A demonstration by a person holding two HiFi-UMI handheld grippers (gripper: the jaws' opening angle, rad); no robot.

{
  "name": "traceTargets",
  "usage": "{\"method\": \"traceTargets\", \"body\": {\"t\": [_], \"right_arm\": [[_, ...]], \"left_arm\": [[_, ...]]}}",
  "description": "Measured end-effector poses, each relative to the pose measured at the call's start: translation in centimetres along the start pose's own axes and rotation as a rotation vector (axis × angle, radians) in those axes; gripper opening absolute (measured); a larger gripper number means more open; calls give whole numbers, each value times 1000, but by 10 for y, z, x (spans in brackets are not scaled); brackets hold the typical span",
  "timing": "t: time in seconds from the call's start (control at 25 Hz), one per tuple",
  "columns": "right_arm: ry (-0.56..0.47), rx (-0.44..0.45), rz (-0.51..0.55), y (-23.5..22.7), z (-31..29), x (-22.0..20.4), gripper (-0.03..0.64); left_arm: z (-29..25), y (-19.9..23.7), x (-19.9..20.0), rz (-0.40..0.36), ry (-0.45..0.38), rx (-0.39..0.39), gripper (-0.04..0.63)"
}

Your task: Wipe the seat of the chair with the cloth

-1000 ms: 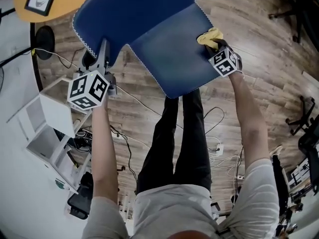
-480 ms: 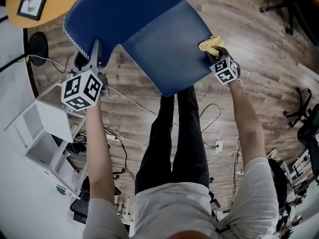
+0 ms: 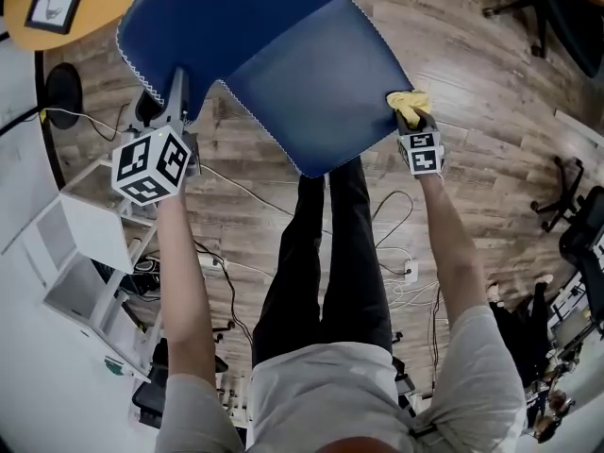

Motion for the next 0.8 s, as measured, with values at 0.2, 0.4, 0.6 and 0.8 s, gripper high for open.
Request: {"method": "traceTargets", "body": {"t": [0.2, 0.4, 0.6, 0.8], "right_arm": [[-69, -111, -479, 15, 7, -22, 78], [-125, -229, -867, 43, 13, -36, 78], [-169, -348, -1149, 77, 13, -36, 78], [-185, -507, -1243, 115, 7, -12, 78]], "left_arm": [[1, -3, -2, 14, -18, 6, 164], [0, -3, -5, 43, -34, -13, 164], [-1, -3, -7, 56, -47, -11, 164], [-2, -2, -7, 63, -56, -38, 164]]}}
Point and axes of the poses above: the fingertips, and each gripper's own axes: z backward along the fingers, y to its left, x out of its top, the point moved 10 cm from there along z, backward along the fingers, and after that the axes turned 4 degrees about -z, right-handed, at the moved point
